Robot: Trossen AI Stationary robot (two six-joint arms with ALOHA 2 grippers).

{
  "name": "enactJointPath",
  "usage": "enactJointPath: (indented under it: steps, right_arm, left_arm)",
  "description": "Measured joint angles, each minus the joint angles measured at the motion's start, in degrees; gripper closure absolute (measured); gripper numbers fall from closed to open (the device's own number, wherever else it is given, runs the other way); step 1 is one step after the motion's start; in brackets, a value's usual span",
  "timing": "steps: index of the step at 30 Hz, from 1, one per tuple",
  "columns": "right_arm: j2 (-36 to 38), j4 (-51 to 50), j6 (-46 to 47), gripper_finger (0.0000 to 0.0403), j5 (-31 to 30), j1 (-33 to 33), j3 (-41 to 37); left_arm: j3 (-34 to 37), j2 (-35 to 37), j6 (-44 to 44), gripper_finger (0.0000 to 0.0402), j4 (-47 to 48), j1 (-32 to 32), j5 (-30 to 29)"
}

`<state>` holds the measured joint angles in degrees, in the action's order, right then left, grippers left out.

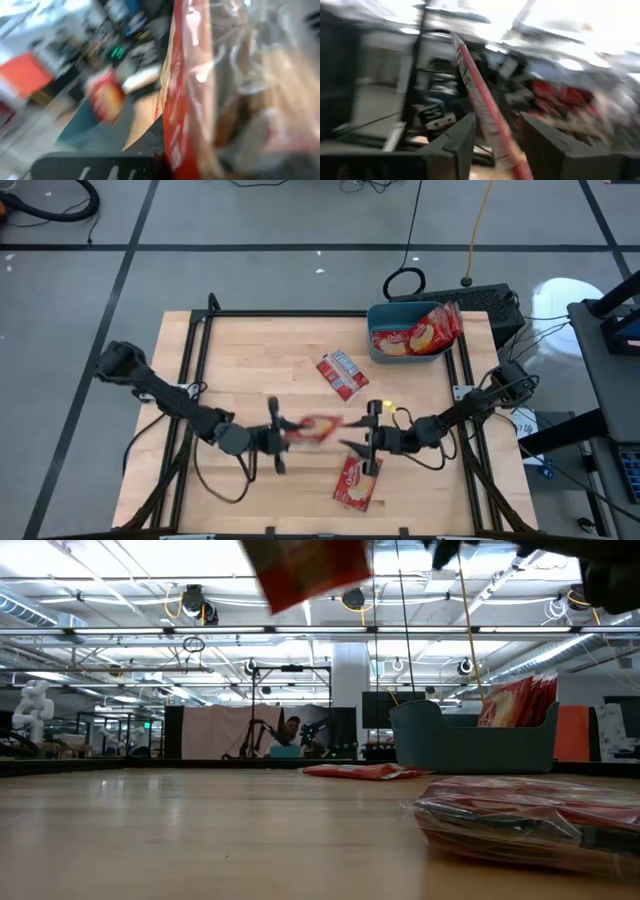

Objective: Sort popcorn bags into baskets
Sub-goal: Put the popcorn bag into the blue bin

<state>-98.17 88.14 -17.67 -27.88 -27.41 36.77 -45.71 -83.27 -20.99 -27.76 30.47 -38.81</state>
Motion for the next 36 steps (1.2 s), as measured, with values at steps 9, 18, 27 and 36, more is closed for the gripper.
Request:
enactJointPath:
  steps: [9,18,27,36]
  right_arm:
    - [0.9,-28.7,10.6,0.02,-25.8,-2.7,12.4]
    - [-0.9,-89.9,20.3,0.0179,-17.8,3.2,44.3]
    - [-1.1,-91.4,19.2,0.0206,0.1,10.2,41.1]
    - [-1.1,-84.4,17.2,0.0305,1.1,12.5,33.9]
  left_arm:
    - [0.0,7.2,15.7,0.0379,32.9,-3.3,-7.5]
    - [0.0,4.4,17.0,0.0353,37.2,-5.1,-3.6]
    - [0.0,4.0,15.2,0.0372,37.5,-6.1,-3.0]
    - [0.0,4.0,15.2,0.0362,37.2,-8.4,-0.4]
